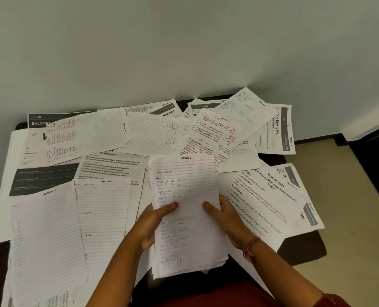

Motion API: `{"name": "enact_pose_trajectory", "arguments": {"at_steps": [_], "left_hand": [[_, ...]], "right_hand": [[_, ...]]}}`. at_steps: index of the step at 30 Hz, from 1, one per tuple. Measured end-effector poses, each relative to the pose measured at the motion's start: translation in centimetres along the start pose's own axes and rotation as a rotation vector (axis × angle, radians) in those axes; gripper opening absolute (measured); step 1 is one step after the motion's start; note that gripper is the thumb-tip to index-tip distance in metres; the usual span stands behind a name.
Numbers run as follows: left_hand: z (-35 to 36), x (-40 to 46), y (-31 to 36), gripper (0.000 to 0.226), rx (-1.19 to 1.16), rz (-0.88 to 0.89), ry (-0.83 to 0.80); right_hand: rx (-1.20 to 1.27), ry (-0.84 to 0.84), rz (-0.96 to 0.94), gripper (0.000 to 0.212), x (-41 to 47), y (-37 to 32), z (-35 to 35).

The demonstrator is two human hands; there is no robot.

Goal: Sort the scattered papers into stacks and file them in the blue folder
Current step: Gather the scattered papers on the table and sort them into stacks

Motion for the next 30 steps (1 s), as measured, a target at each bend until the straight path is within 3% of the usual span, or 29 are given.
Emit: {"name": "enact_pose_trajectory", "arguments": {"at_steps": [10,22,27,30], "left_hand": [[6.7,4.9,0.1,0.036,0.092,-0.004,-0.089],[8.3,7.1,0.2,0.035,0.100,-0.005,-0.071],[6.8,7.1,2.2,0.034,0.271,0.118,-0.035],[4.6,7.2,5.4,0.043,0.516,0.294,0.117]], "right_hand": [[-0.007,0.178,-0.055,0.034,1.6,-0.5,-7.0],[0.098,0.164,-0.026,0.028,2.9,-0.5,-8.9],[0.140,0.155,-0.013,0.026,3.3,-0.6,-7.7],[0.180,0.183,0.017,0.027,3.7,-0.3,-7.1]]}}
Point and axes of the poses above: each hand's wrist, its own x-axis towards the middle knuckle, its own z-axis out of the palm, y = z × x, the point moved 8 cm from there along x, towards the middle knuckle, and after that the axes turned 13 degrees about -x, right-handed, at the moved point
